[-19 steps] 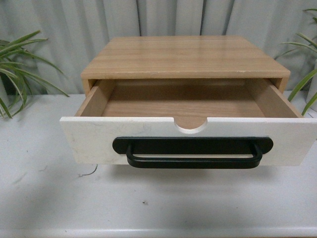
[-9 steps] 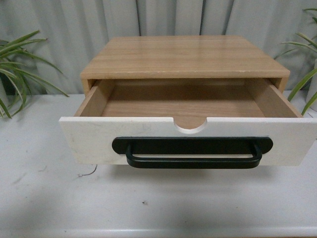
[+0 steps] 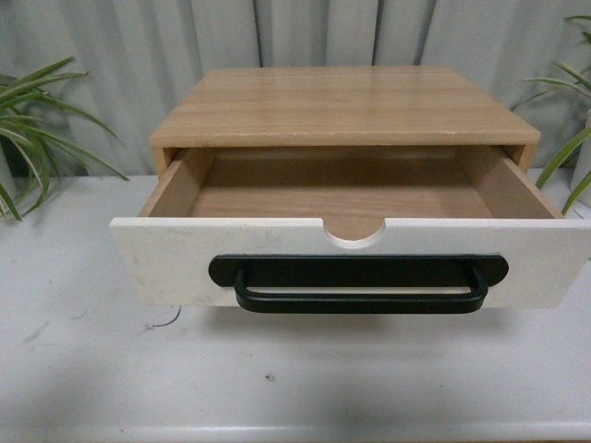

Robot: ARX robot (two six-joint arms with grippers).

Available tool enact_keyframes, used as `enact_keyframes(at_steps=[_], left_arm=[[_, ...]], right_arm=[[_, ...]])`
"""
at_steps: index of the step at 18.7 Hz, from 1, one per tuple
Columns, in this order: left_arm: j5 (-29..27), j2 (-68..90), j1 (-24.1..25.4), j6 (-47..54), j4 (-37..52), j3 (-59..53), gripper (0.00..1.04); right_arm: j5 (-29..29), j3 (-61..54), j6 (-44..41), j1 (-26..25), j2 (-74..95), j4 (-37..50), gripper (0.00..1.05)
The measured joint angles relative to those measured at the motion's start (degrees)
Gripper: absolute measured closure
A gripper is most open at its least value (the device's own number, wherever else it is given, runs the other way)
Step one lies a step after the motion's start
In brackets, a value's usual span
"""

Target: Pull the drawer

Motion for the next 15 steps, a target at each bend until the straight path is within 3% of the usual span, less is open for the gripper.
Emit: enact_keyframes(at_steps=[10,12,14,15], left_arm=[[0.0,-7.5,0.0,0.0,-7.3,0.0,1.03],[0.0,-8.9,0.0,0.0,-8.5,0.0,1.03],[0.2,-15.5,0.0,0.0,-18.5,0.0,1.03],[0.0,-18.1,0.0,0.0,-17.5,0.0,1.03]], right_arm=[[0.0,0.0,0.0,0.0,-6.6,-6.5,1.03],[0.0,0.0,0.0,0.0,-14.9,-16.9,1.03],[0.0,0.2,0.0,0.0,-16.0,-16.0,1.03],[0.0,0.0,0.0,0.0,-16.0,-17.0,1.03]])
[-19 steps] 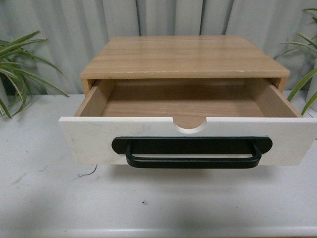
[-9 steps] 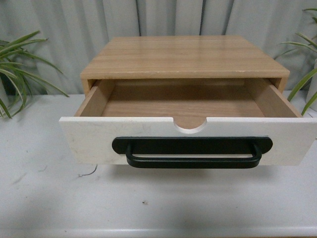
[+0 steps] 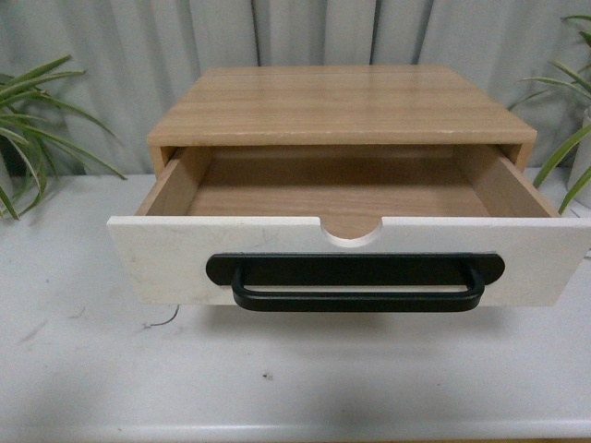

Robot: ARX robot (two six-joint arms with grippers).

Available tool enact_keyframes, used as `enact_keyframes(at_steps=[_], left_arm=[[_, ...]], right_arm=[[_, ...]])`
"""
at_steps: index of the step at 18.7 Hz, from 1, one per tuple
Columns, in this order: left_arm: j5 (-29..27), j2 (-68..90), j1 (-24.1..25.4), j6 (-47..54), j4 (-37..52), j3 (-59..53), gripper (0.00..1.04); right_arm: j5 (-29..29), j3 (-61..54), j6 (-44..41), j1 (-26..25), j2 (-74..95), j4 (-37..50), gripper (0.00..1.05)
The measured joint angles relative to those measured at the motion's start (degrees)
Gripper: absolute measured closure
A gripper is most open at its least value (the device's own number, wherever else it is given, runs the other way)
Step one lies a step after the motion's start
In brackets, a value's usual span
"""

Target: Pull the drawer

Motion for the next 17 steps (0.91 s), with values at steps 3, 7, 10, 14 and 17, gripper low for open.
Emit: enact_keyframes(at_steps=[3,7,10,14,17], left_arm=[[0.0,0.1,0.0,0.0,-1.3,0.0,1.03],[0.0,0.0,0.0,0.0,-1.0,0.0,1.03],[0.0,0.0,0.0,0.0,-1.0,0.0,1.03],[0.0,0.1,0.0,0.0,-1.0,0.0,0.77],[0.0,0.1,0.0,0.0,-1.0,0.0,0.51]], right_arm=[[0.0,0.0,0.0,0.0,-0.1,0.4,1.03],[0.0,0.0,0.0,0.0,-0.1,0.5,1.03],[0.0,0.0,0.0,0.0,-0.1,0.4,1.03],[0.0,0.0,-0.1,0.0,-0.1,0.5,0.81],[0.0,0.0,-0.1,0.0,-0.1,0.4,0.55]])
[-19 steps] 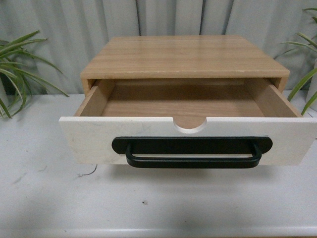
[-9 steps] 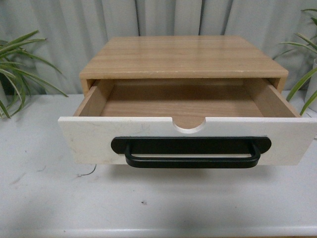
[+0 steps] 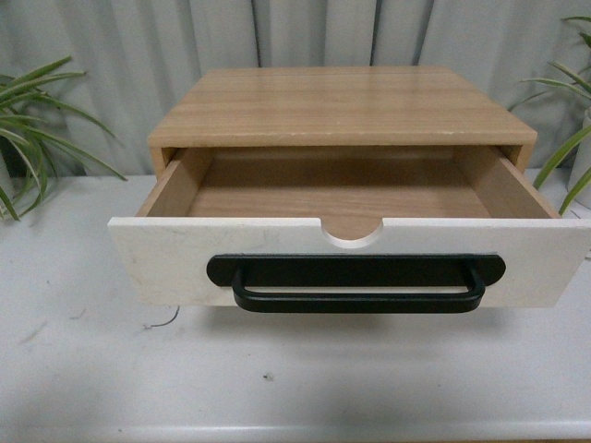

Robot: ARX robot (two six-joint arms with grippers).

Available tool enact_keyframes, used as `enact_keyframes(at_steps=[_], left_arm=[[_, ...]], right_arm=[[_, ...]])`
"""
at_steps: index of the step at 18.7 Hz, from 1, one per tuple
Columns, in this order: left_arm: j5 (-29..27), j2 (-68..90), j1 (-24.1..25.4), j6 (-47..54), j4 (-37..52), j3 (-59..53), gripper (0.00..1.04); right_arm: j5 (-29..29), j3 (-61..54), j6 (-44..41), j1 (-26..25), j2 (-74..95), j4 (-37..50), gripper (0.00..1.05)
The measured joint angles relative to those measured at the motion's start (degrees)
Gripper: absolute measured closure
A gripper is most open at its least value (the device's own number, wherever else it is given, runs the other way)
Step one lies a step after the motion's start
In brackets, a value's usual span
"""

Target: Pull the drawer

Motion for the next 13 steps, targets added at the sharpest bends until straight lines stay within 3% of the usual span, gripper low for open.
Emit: enact_keyframes(at_steps=[3,5,6,13], left_arm=[[0.0,0.0,0.0,0.0,0.0,0.0,0.30],[0.0,0.0,0.0,0.0,0.0,0.0,0.09],[0.0,0.0,0.0,0.2,0.0,0.0,0.05],[0.0,0.0,0.0,0.2,0.0,0.0,0.07]], right_arm=[[0.0,0.0,0.0,0.0,0.0,0.0,0.34],[0.0,0.0,0.0,0.0,0.0,0.0,0.12],[0.0,0.0,0.1,0.0,0.0,0.0,0.04],[0.0,0.0,0.0,0.0,0.0,0.0,0.06]])
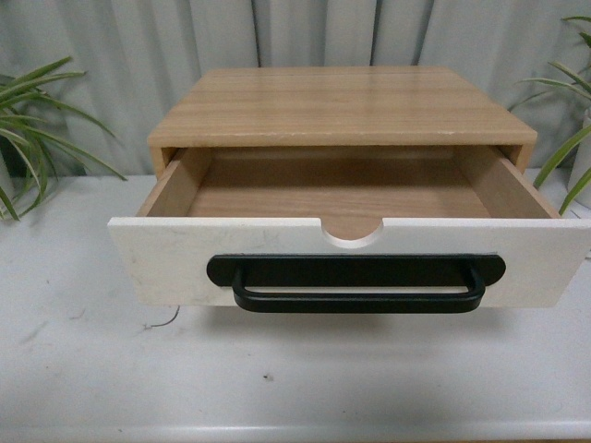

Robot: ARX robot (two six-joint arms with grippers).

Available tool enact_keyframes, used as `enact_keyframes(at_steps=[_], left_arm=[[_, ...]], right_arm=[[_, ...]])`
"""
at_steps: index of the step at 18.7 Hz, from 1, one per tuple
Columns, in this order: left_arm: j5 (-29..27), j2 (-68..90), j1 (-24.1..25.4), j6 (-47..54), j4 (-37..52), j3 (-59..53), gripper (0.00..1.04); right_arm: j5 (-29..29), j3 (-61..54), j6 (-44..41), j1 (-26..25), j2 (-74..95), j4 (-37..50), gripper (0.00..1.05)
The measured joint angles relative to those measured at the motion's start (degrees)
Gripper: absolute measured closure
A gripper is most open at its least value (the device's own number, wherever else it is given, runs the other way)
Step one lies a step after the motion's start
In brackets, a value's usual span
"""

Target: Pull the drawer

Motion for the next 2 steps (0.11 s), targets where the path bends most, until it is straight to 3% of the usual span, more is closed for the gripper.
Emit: enact_keyframes(at_steps=[2], left_arm=[[0.0,0.0,0.0,0.0,0.0,0.0,0.07]], right_arm=[[0.0,0.0,0.0,0.0,0.0,0.0,0.06]])
